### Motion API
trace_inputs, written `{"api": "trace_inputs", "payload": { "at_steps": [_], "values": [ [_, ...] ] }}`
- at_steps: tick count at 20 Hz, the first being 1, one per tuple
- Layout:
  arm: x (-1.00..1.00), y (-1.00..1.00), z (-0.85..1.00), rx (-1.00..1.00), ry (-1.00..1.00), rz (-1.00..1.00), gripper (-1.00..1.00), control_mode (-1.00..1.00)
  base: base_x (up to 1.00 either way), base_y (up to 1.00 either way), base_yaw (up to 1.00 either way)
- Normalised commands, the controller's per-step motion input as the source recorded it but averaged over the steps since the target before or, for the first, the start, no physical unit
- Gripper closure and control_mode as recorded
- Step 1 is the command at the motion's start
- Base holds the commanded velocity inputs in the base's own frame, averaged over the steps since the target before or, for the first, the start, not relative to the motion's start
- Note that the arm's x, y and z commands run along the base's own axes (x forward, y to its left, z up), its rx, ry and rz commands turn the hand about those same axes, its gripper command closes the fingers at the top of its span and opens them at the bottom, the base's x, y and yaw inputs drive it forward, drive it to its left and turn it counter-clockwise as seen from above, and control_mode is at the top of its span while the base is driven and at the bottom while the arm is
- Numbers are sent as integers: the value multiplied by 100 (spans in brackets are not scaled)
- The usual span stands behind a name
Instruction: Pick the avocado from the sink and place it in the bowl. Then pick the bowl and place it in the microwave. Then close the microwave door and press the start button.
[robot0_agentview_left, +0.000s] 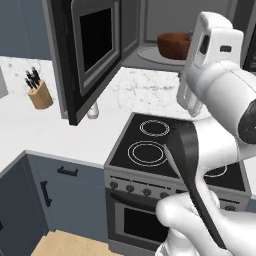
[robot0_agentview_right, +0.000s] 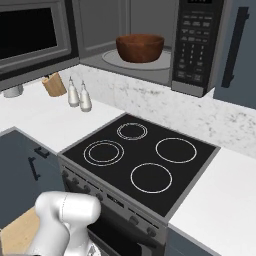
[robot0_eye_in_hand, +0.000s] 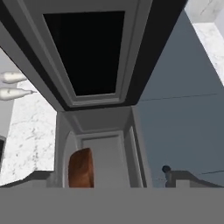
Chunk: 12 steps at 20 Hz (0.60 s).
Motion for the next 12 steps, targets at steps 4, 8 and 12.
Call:
{"api": "trace_inputs", "payload": {
  "at_steps": [4, 8, 12],
  "values": [
    [-100, 69, -11, 0, -9, -3, -100, -100, 0, 0, 0],
    [-86, 67, -31, 0, -9, -6, -100, -100, 0, 0, 0],
    [-38, 66, -47, 0, -2, -7, -100, -100, 0, 0, 0]
  ]
}}
